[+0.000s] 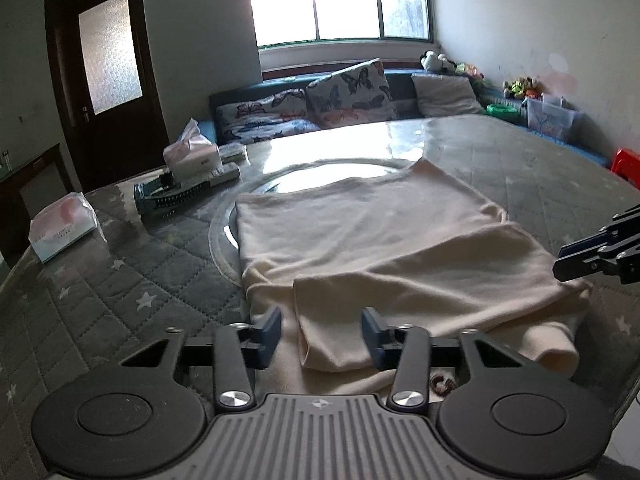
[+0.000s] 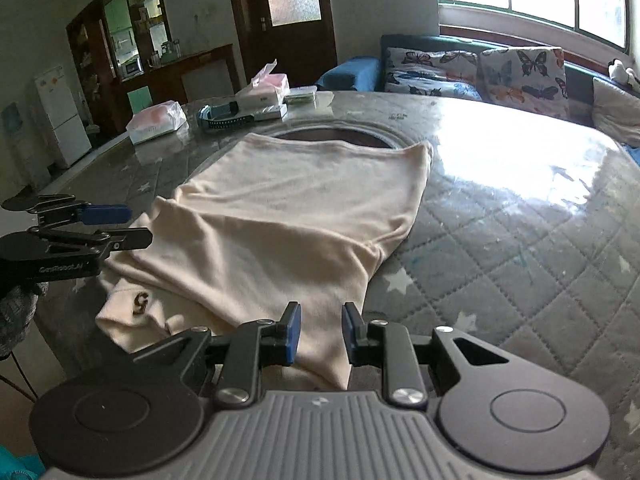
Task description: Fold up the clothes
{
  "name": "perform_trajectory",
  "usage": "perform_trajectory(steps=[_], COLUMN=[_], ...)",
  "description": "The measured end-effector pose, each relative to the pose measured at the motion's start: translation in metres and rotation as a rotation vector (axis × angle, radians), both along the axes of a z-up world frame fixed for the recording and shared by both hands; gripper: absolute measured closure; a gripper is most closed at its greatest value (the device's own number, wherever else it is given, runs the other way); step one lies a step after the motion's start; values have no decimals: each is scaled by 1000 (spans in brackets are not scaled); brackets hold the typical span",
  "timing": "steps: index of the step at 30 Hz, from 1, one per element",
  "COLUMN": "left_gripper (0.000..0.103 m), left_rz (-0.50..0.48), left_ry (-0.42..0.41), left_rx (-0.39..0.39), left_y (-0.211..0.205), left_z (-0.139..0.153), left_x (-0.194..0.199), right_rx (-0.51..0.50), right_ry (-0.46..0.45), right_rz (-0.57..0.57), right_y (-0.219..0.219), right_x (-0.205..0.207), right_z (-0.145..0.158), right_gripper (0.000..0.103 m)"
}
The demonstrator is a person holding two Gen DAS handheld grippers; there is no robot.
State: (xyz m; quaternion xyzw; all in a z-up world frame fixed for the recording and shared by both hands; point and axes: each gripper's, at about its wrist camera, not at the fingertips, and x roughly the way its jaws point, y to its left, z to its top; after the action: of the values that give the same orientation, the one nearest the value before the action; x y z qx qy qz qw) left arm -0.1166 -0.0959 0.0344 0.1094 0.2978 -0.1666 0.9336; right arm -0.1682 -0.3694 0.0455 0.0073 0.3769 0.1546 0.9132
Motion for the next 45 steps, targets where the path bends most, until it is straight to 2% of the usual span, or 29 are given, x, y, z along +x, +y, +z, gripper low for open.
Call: perform_trajectory(steps=[2, 7, 11, 24, 30, 39, 45], left_gripper=[75, 94, 99, 101, 98, 97, 96], left_rz=[-1, -2, 6, 27, -64, -157, -204], left_ry=[10, 7, 7, 12, 19, 41, 75], left_rx=[8, 23, 12, 17, -31, -42, -9], left_y=[0, 0, 4, 19, -6, -50, -53], left_z=[-3, -6, -3, 5, 18, 3, -14], left_x=[1, 0, -1, -3, 3, 26, 18], right_rx=[-3, -3, 0, -2, -17, -11, -13], right_ry=[9, -8, -38, -44, -47, -55, -54], right_rz=[3, 2, -4, -12, -16, -24, -26], right_y=[1, 0, 2, 12, 16, 16, 16], right_x=[2, 8, 19, 48, 57, 61, 64], right_z=[-3, 0, 6, -3, -7, -8, -9], right_gripper=[81, 80, 79, 75, 75, 74, 73])
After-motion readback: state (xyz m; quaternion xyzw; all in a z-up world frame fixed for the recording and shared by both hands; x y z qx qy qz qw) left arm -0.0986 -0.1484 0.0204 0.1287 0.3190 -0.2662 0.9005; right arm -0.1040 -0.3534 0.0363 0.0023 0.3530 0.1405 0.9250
